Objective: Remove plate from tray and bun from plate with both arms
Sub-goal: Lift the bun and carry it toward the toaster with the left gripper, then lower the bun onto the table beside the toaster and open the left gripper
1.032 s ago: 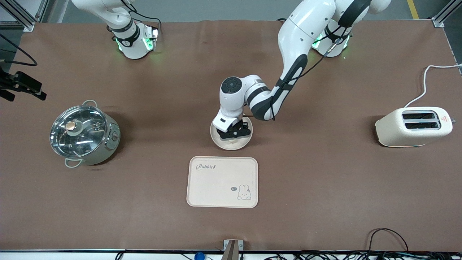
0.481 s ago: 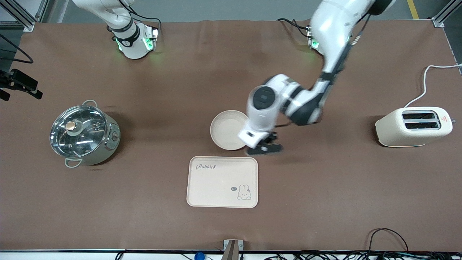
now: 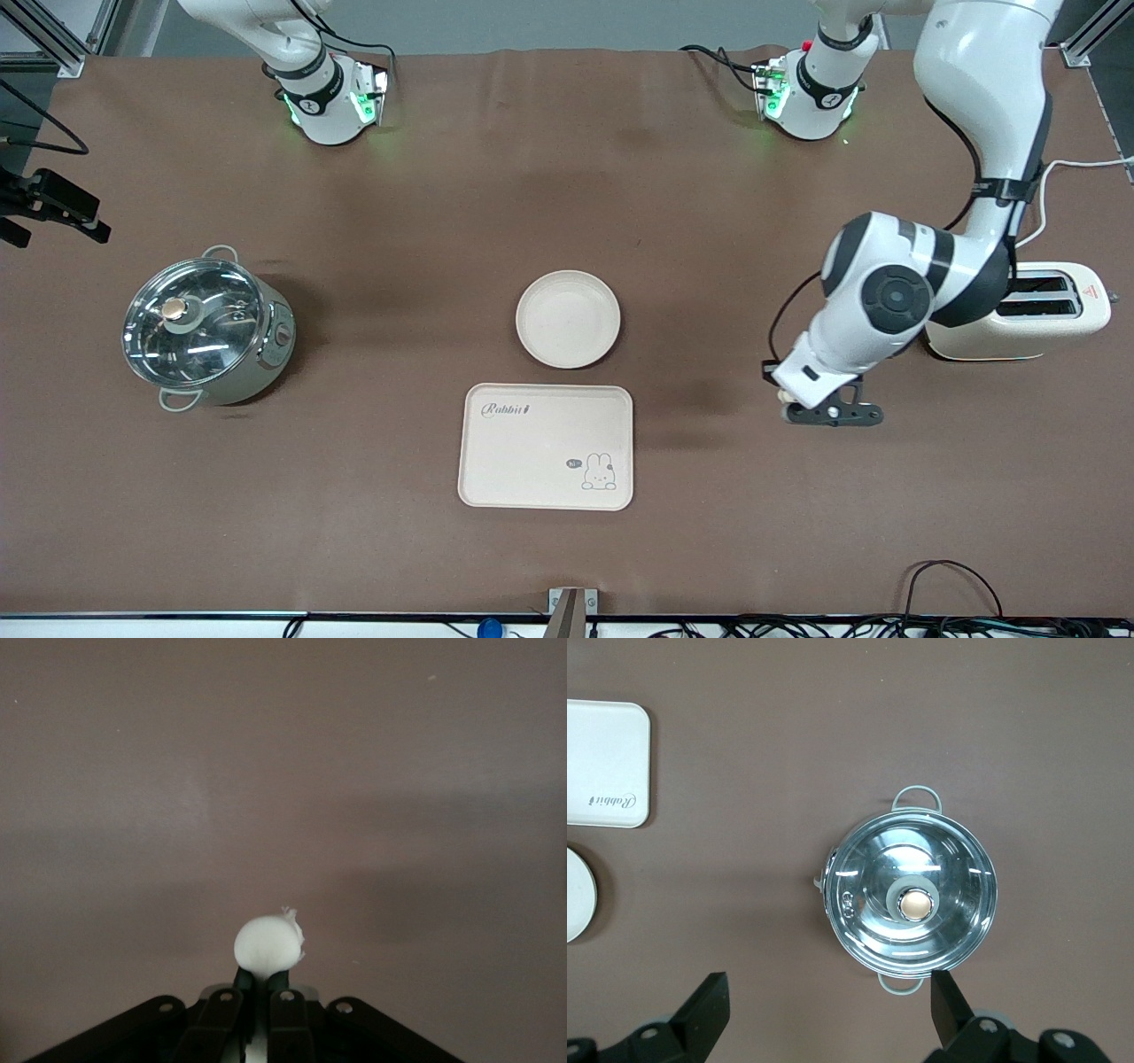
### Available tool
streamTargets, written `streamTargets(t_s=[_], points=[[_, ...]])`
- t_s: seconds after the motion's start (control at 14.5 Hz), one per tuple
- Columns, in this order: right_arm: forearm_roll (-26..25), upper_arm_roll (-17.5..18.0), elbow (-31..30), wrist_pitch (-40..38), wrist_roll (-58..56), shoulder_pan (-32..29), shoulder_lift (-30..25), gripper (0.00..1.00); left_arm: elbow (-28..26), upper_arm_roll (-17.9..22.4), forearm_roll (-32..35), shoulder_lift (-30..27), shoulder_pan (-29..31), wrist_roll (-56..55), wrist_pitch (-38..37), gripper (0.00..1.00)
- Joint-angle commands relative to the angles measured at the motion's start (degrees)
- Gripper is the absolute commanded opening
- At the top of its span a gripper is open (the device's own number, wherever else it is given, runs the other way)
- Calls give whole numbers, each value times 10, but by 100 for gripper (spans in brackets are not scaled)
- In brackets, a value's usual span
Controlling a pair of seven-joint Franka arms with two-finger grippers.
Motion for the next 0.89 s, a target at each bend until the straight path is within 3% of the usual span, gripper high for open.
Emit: streamTargets(t_s=[0.0,0.07,0.21,0.41,0.83], points=[[-7,10,-5,6,6,-9,3,100,-109,-12,-8,-31,42,26,84,7],[-10,10,-2,8,5,-7,4,100,-110,-12,-9,-26,47,25,86,11],[-10,10,0,17,6,-1,5,100,-109,-11,-9,-15,49,22,89,32],[-3,9,2,12,6,-5,6,100,-109,-11,-4,11,58,25,128,100],[-2,6,10,11,0,-6,6,100,-85,-12,-4,-4,55,22,106,100]])
